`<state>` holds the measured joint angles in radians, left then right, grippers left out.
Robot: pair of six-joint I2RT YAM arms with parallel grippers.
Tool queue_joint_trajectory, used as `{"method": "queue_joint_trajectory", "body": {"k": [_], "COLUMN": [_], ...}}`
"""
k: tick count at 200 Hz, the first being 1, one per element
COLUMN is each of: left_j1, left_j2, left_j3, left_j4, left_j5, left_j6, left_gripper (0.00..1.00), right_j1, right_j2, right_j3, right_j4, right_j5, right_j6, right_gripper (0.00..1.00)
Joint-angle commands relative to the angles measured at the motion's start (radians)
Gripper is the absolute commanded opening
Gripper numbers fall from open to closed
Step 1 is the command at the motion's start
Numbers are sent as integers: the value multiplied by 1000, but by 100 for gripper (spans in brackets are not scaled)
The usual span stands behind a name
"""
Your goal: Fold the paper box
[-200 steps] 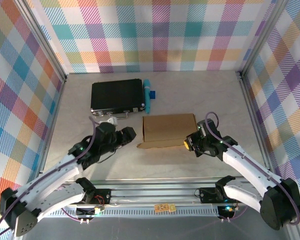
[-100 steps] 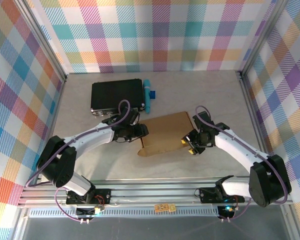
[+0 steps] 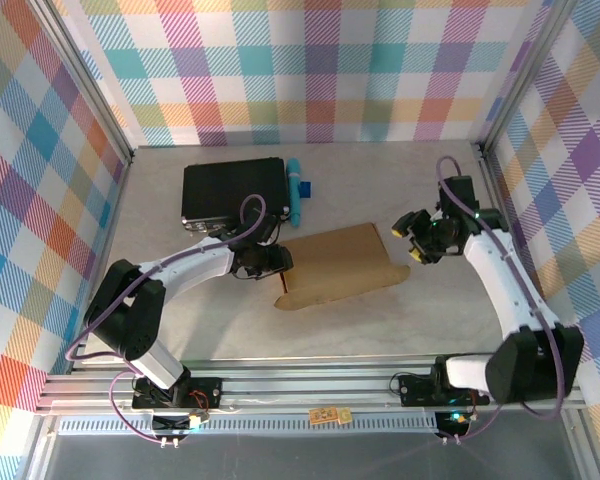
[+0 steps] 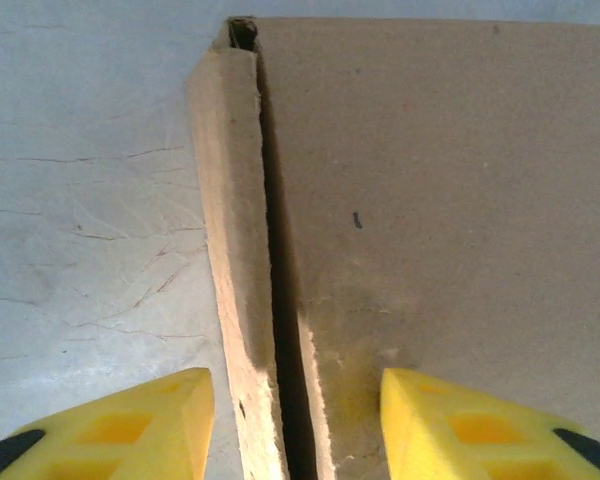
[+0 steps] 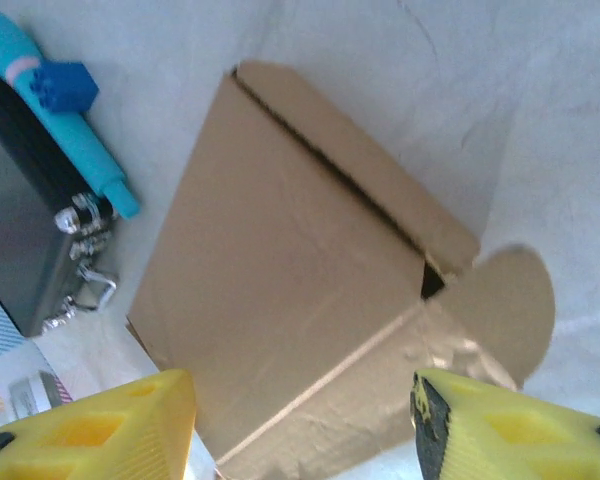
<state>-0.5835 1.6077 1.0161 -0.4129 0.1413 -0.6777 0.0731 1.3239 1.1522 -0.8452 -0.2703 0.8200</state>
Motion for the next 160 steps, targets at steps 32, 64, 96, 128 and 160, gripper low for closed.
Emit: {"method": "queue_joint_trajectory", "body": {"k": [32,64,96,128,160], "left_j1": [11,16,17,22,36], "left_j2": [12,1,-10,-28,-44], "left_j3": [-57,-88,-99,-121,-153], "left_j4": [51,92,86,83,97], "left_j5": [23,27,19,12,14], "left_j6": [-4,-12,-11,-1,9], "left_gripper": [36,28,23,14,4], "right_j1": [-61,-102,-110,-112,-110], "right_j2": [330,459,543,621,673], "right_j3": [103,99,122,154,173], "right_j4": [90,139,165,174,171], "right_j5": [-184,-251,-253,-285,-319], "right_j6": [-205,-203,-201,-193,-197], "right_gripper": [63,64,65,65,65]}}
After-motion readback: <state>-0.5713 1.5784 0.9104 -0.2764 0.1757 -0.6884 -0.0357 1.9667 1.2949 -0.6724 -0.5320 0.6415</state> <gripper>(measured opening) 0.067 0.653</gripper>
